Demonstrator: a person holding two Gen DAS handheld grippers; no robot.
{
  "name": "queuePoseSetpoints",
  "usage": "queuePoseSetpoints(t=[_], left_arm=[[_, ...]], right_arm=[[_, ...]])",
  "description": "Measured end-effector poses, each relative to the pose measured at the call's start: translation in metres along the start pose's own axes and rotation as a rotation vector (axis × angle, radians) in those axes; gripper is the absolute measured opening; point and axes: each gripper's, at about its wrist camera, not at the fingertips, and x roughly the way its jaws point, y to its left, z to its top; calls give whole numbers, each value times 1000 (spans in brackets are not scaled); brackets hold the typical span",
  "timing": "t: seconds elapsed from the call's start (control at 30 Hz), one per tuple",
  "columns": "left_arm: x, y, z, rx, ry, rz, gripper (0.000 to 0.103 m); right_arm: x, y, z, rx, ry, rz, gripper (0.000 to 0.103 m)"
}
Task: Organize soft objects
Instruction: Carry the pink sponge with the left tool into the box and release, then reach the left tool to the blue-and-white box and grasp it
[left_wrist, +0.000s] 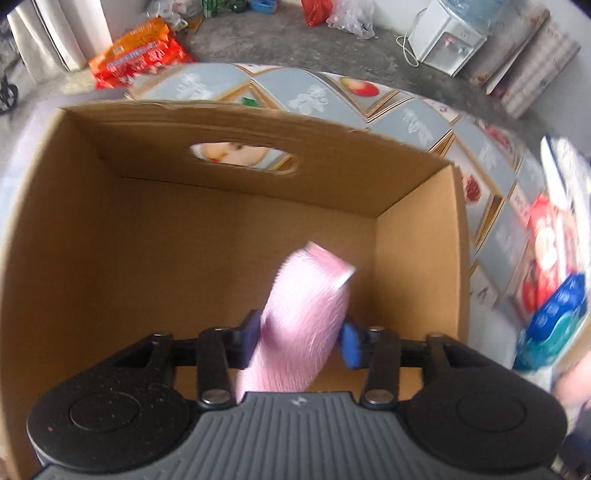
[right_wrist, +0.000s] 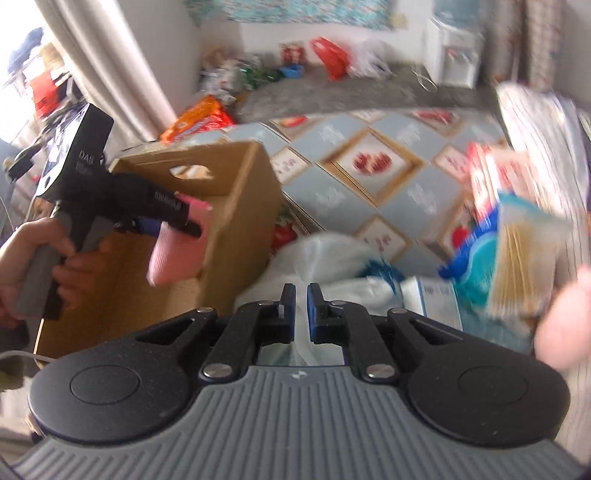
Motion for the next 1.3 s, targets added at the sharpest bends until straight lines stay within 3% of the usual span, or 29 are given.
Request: queuePoseSetpoints(t=[0.07, 0.13, 0.23, 0.37, 0.53, 0.63, 0.73, 1.07, 1.17, 1.3], left_arm=[[0, -3, 0, -26, -13, -78, 52], [-6, -2, -4, -36, -43, -141, 61], [-14, -1, -11, -9, -69, -158, 63], [-12, 3, -22, 67, -26, -129, 61], [16, 5, -33, 173, 128, 17, 51], [29, 7, -42, 198, 181, 48, 47], [40, 4, -42, 210, 180, 70, 36], [46, -25, -19, 283, 83, 99, 36], [44, -28, -22, 310, 57, 106, 46], [37, -31, -27, 317, 31, 119, 75]], right_arm=[[0, -6, -4, 28, 6, -9, 6], [1, -8, -7, 45, 9, -18, 8], [2, -12, -7, 65, 12, -22, 9], [5, -11, -6, 73, 12, -21, 11], [10, -9, -8, 76, 20, -19, 12], [13, -8, -11, 84, 29, -22, 12], [15, -8, -14, 91, 35, -25, 13], [16, -14, -18, 106, 28, -30, 14], [15, -17, -21, 113, 18, -28, 16], [15, -26, -28, 125, 23, -20, 18]])
